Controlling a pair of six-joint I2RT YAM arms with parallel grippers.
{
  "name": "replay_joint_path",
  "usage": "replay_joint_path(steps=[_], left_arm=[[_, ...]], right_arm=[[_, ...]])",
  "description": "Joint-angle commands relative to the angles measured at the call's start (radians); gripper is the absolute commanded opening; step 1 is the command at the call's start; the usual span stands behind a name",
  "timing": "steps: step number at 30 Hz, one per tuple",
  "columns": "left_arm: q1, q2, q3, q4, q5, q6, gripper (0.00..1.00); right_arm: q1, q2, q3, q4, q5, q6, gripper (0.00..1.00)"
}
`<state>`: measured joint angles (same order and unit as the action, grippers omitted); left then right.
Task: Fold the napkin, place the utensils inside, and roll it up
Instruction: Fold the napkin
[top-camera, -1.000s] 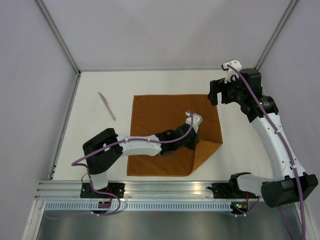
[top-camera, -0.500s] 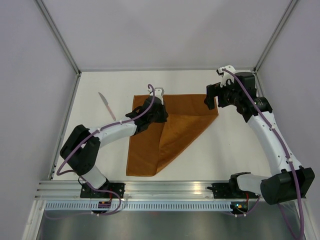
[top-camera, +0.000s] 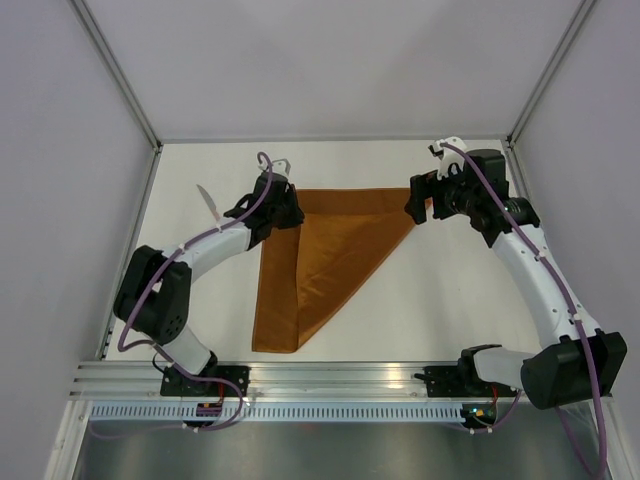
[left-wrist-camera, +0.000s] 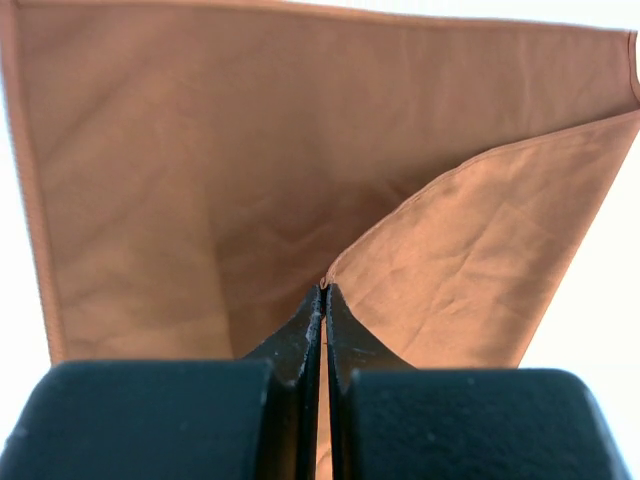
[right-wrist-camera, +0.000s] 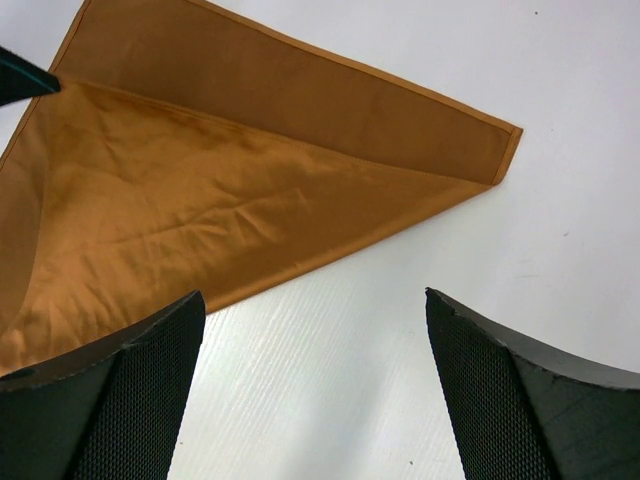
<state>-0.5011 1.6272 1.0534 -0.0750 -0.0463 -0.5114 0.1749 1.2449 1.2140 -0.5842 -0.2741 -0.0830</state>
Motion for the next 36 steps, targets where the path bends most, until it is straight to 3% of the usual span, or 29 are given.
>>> replay_joint_path(steps=[1, 36], left_arm=[[0.039, 0.020, 0.065, -0.011, 0.040, 0.051, 0.02], [0.246, 0.224, 0.304, -0.118, 0.137, 0.143, 0.02]], right_arm=[[0.003, 0.007, -0.016, 0.034, -0.027, 0.002, 0.96], [0.003, 0.030, -0.064, 0.046, -0.027, -0.006, 0.96]])
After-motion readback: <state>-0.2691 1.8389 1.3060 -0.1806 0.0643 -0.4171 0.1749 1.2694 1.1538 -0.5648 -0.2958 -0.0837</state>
